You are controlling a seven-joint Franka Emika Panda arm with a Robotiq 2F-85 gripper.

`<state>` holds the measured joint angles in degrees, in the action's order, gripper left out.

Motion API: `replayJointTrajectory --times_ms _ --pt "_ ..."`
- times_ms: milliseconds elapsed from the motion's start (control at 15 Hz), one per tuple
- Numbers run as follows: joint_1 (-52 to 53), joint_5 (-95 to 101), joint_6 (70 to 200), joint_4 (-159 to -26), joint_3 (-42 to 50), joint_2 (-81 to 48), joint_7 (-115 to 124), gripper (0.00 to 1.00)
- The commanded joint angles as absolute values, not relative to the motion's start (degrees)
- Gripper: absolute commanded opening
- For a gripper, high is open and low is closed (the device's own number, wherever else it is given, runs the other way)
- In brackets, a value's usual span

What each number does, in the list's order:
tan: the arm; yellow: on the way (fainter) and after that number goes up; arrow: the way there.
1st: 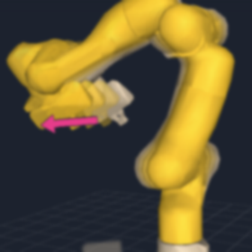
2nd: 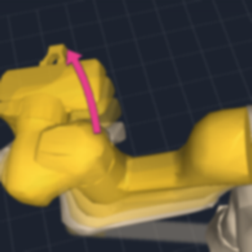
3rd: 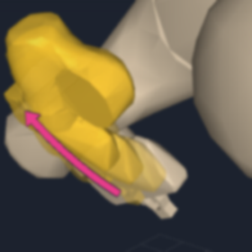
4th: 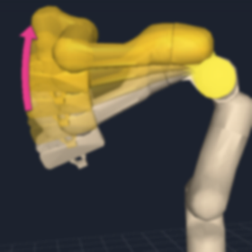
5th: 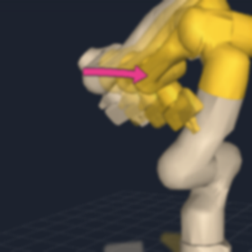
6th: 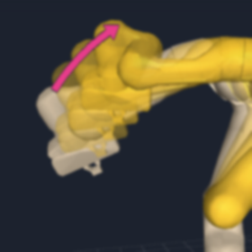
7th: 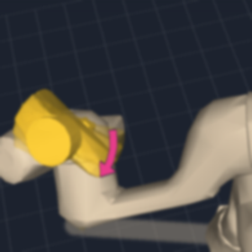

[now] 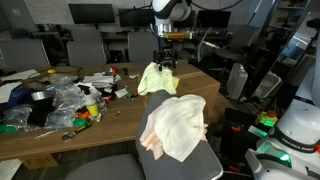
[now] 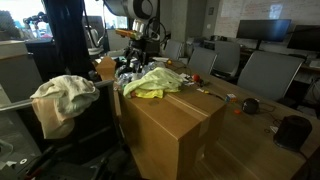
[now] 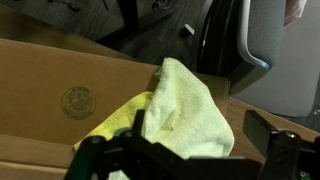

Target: Move all the clothes from the box to the backrest of the chair

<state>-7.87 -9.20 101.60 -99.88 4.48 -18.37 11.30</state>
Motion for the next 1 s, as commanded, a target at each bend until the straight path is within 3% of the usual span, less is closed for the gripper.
replayJointTrajectory --times_ms 0,933 --pt "-8.94 -12.08 100.53 -97.47 5.24 -21.05 9.23 1.00" --pt "-10.12 -11.48 113.70 -98.50 6.69 -25.62 10.03 1.00"
